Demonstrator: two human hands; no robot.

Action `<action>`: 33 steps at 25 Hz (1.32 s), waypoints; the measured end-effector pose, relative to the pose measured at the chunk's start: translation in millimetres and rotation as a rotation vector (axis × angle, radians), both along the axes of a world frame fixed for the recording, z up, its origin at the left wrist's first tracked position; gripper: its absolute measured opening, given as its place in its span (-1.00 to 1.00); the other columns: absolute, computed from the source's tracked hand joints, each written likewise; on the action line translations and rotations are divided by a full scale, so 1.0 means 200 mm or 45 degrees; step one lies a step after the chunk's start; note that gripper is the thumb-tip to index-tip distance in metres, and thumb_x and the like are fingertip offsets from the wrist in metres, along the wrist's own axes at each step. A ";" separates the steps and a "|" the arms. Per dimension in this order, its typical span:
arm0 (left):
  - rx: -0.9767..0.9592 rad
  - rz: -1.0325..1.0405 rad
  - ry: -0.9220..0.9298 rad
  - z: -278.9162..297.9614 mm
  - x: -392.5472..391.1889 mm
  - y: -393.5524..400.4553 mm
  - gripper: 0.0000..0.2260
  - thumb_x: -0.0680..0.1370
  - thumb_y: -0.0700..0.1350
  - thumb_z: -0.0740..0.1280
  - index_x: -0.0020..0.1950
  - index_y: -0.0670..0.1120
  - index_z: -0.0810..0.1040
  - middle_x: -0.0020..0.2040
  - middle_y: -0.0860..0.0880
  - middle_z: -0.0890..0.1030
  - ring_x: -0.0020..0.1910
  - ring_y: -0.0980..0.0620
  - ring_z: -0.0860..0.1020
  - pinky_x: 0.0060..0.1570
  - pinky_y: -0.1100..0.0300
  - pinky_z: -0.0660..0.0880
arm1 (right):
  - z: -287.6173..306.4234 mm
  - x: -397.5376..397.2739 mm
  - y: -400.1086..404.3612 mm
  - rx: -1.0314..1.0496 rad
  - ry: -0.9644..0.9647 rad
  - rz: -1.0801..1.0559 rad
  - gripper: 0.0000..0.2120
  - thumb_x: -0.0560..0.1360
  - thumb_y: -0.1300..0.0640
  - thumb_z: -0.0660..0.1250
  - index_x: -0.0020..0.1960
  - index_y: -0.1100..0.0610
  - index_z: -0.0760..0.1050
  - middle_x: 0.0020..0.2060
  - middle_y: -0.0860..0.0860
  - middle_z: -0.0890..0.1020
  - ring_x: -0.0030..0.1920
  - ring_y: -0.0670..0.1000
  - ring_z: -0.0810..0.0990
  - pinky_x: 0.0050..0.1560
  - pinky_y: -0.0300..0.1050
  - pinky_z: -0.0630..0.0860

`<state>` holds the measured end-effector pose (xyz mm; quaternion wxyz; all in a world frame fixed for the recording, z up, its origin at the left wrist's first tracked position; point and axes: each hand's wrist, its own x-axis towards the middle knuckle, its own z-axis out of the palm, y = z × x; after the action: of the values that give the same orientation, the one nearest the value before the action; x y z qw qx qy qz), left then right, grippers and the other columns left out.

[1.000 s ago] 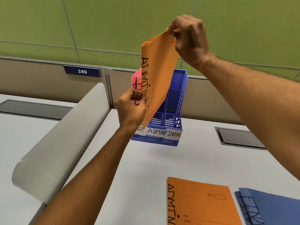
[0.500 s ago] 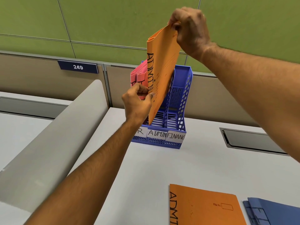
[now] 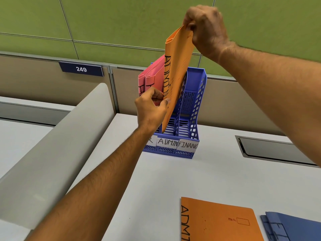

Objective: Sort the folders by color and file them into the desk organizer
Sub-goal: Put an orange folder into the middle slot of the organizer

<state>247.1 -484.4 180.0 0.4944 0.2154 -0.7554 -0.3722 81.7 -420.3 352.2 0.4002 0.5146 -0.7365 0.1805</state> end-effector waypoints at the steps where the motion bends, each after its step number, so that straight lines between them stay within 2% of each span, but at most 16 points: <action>1: 0.009 -0.002 -0.011 -0.01 0.00 0.00 -0.80 0.40 -0.16 0.52 -0.15 -0.01 0.51 -0.28 0.21 0.50 -0.30 0.30 0.52 -0.25 0.62 0.41 | -0.01 0.00 0.00 0.016 0.002 -0.001 -0.78 0.54 0.33 0.17 0.07 0.19 0.56 0.00 0.14 0.64 0.01 0.09 0.59 -0.12 -0.19 0.37; 5: 0.033 0.022 -0.124 -0.08 0.01 -0.01 -0.78 0.41 -0.15 0.52 -0.11 0.01 0.49 -0.22 0.15 0.53 -0.29 0.32 0.51 -0.31 0.62 0.39 | -0.10 -0.02 0.00 0.113 -0.022 -0.001 -0.78 0.48 0.39 0.22 0.02 0.20 0.58 -0.07 0.15 0.66 -0.06 0.13 0.60 -0.16 -0.19 0.35; 8: 0.046 0.028 -0.175 -0.12 0.01 -0.02 -0.75 0.41 -0.13 0.51 -0.07 0.03 0.47 -0.17 0.13 0.55 -0.27 0.31 0.51 -0.27 0.59 0.39 | -0.18 -0.01 -0.02 0.240 -0.073 -0.006 -0.75 0.46 0.44 0.22 -0.01 0.20 0.58 -0.09 0.15 0.66 -0.07 0.16 0.60 -0.11 -0.03 0.53; 10: 0.057 0.031 -0.179 -0.13 0.00 -0.01 -0.76 0.41 -0.12 0.51 -0.05 0.02 0.49 -0.16 0.12 0.56 -0.26 0.27 0.52 -0.22 0.54 0.40 | -0.24 -0.01 -0.03 0.332 -0.112 -0.023 -0.75 0.46 0.44 0.22 0.00 0.19 0.57 -0.08 0.15 0.66 -0.05 0.16 0.60 -0.04 0.07 0.56; 16: 0.054 0.032 -0.166 -0.13 -0.02 -0.01 -0.76 0.45 -0.11 0.48 0.07 -0.09 0.57 -0.06 0.04 0.62 -0.15 0.15 0.56 -0.14 0.44 0.46 | -0.39 -0.02 -0.03 0.383 -0.191 -0.079 -0.79 0.53 0.37 0.26 0.08 0.18 0.56 -0.04 0.15 0.65 0.01 0.18 0.59 0.01 0.04 0.54; 19: 0.029 0.026 -0.145 -0.12 -0.03 0.01 -0.72 0.45 -0.14 0.48 0.14 -0.10 0.56 0.01 -0.04 0.65 -0.11 0.13 0.57 -0.07 0.27 0.59 | -0.42 -0.01 -0.02 0.430 -0.206 -0.093 -0.74 0.56 0.29 0.26 0.24 0.16 0.51 0.07 0.16 0.63 0.09 0.20 0.57 0.10 0.12 0.55; 22: -0.061 0.028 -0.160 -0.12 -0.02 0.02 -0.62 0.45 -0.15 0.47 0.24 -0.13 0.52 0.05 -0.07 0.62 -0.04 0.09 0.56 -0.03 0.16 0.63 | -0.47 -0.01 0.01 0.573 -0.292 -0.136 -0.47 0.52 0.24 0.32 0.46 0.16 0.28 0.34 0.18 0.47 0.30 0.21 0.46 0.26 0.13 0.47; 25: -0.204 0.025 -0.242 -0.11 0.00 0.02 -0.51 0.46 -0.10 0.44 0.35 -0.14 0.43 0.19 -0.12 0.54 0.15 -0.03 0.52 0.13 0.04 0.57 | -0.50 0.00 0.06 0.562 -0.380 -0.147 -0.29 0.46 0.14 0.36 0.53 0.15 0.12 0.46 0.19 0.32 0.42 0.20 0.33 0.36 0.10 0.38; 30: -0.506 0.058 -0.464 -0.10 0.04 0.05 -0.34 0.43 0.03 0.41 0.46 -0.13 0.29 0.35 -0.17 0.41 0.32 -0.12 0.38 0.27 -0.07 0.43 | -0.56 0.07 0.17 0.461 -0.397 -0.162 -0.22 0.44 -0.05 0.30 0.53 0.19 0.07 0.50 0.22 0.23 0.49 0.20 0.22 0.48 0.13 0.24; 33: -0.623 0.106 -0.635 -0.09 0.08 0.07 -0.21 0.42 0.15 0.37 0.54 -0.11 0.14 0.49 -0.21 0.25 0.44 -0.17 0.25 0.40 -0.11 0.25 | -0.61 0.13 0.24 0.428 -0.366 -0.197 -0.18 0.46 -0.19 0.23 0.54 0.21 0.05 0.52 0.22 0.17 0.52 0.18 0.15 0.51 0.12 0.17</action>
<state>262.4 -470.0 162.6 0.3465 0.2056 -0.9102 -0.0956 107.6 -371.3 231.0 0.2126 0.4850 -0.8429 0.0954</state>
